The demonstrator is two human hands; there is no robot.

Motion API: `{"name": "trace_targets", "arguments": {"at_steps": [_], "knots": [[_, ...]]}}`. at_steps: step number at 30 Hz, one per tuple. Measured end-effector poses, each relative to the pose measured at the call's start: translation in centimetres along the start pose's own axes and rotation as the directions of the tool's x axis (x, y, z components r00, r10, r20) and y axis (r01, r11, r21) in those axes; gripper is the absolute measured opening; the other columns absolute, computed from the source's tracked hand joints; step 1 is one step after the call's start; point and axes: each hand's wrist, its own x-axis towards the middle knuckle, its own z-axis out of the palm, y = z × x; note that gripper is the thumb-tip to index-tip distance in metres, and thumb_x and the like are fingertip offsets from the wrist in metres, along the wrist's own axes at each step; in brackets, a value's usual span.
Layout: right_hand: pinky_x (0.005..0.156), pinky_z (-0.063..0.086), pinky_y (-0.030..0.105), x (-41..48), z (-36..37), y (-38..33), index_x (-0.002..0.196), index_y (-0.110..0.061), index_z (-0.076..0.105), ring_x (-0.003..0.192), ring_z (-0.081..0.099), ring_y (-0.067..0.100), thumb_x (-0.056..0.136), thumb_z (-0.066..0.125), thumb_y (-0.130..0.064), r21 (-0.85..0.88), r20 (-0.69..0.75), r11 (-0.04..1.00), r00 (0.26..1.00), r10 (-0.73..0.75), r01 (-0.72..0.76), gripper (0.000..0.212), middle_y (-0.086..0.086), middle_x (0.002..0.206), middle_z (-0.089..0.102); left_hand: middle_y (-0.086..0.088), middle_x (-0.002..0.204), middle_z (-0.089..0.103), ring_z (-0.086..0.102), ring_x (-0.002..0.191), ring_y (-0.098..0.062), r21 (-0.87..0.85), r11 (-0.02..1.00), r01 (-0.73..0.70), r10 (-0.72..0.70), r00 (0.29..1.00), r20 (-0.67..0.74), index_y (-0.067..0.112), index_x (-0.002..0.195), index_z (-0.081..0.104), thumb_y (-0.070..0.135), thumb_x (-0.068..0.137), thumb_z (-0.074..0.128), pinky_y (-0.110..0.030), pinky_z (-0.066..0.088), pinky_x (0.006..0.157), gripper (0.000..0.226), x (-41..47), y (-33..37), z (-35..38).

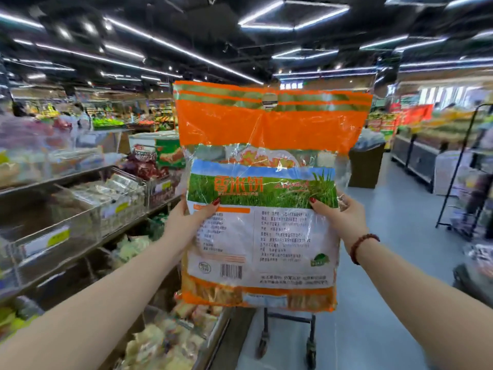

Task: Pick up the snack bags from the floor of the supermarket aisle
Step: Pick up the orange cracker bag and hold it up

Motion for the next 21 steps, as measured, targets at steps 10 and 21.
{"name": "trace_targets", "arguments": {"at_steps": [10,21], "knots": [[0.063,0.047,0.024,15.9,0.1,4.5,0.097,-0.017,0.067,0.077,0.064,0.013,0.075,0.079,-0.024,-0.061,-0.127,0.998,0.992,0.018,-0.026,0.027,0.0,0.09,0.07,0.004,0.103,0.073,0.069,0.096,-0.022,-0.003,1.0,0.006,-0.006,0.997,0.081,0.029,0.107,0.062,0.056,0.049,0.083,-0.049,0.052,0.091,0.067,17.3,-4.6,8.9],[0.054,0.04,0.021,38.3,-2.0,8.0,0.08,-0.025,0.061,0.061,0.055,0.009,0.078,0.077,-0.025,-0.097,-0.157,0.995,0.987,-0.021,0.005,0.016,-0.009,0.067,0.063,0.0,0.099,0.072,0.07,0.09,-0.021,-0.03,0.999,-0.028,0.03,0.997,0.07,0.026,0.102,0.06,0.036,0.069,0.083,-0.043,0.054,0.087,0.042,37.2,-7.2,22.3]]}}
